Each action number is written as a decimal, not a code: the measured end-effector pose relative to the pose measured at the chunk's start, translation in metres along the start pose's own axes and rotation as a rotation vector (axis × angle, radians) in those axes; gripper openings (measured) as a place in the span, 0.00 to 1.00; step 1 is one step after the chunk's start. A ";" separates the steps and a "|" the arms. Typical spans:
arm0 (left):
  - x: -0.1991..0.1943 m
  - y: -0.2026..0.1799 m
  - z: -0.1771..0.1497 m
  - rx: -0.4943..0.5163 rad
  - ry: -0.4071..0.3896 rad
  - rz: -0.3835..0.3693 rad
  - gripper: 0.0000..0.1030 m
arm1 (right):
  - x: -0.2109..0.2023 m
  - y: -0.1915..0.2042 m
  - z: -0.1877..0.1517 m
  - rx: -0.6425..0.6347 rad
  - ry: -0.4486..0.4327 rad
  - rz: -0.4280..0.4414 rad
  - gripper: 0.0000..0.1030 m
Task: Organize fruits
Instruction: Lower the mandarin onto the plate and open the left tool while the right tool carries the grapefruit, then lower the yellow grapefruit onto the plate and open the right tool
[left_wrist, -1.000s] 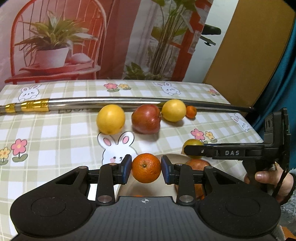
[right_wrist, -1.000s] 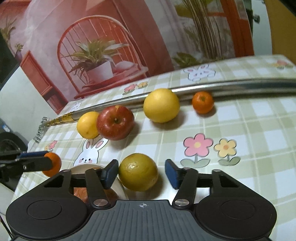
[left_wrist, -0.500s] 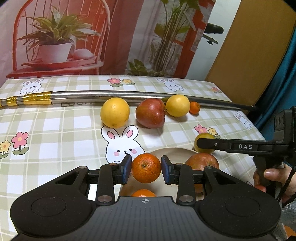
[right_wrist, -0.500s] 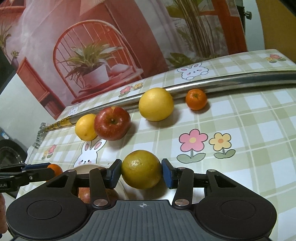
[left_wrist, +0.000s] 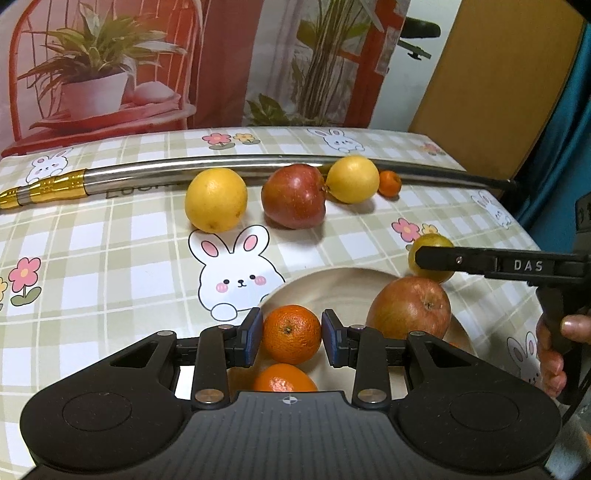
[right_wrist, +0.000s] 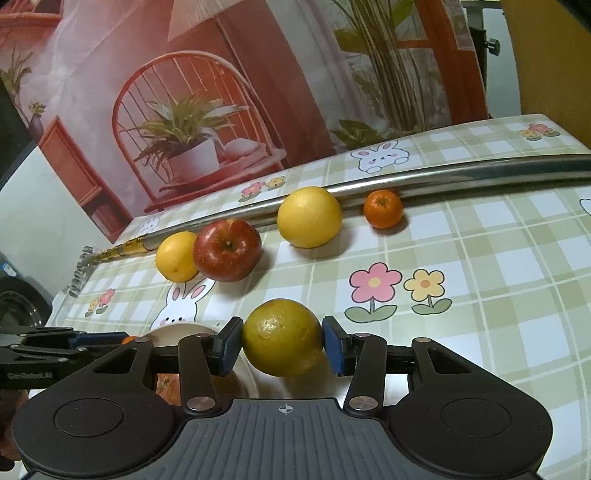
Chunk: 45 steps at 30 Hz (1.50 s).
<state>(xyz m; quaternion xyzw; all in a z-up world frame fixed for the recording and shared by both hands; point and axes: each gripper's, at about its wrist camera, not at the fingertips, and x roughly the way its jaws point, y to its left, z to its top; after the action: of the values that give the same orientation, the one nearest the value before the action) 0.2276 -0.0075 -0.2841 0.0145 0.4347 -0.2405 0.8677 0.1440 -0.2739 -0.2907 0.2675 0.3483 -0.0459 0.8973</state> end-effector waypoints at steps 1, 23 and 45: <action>0.001 -0.001 0.000 0.004 0.005 0.004 0.36 | -0.001 0.000 0.000 0.001 -0.002 0.000 0.42; -0.029 0.001 -0.006 -0.123 -0.077 0.013 0.54 | -0.031 0.011 -0.013 -0.018 -0.033 -0.017 0.42; -0.093 -0.022 -0.054 -0.170 -0.197 0.198 0.63 | -0.063 0.070 -0.049 -0.146 -0.065 -0.030 0.42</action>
<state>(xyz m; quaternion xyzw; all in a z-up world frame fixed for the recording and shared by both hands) 0.1306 0.0230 -0.2426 -0.0401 0.3626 -0.1163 0.9238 0.0862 -0.1956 -0.2482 0.1946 0.3255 -0.0424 0.9243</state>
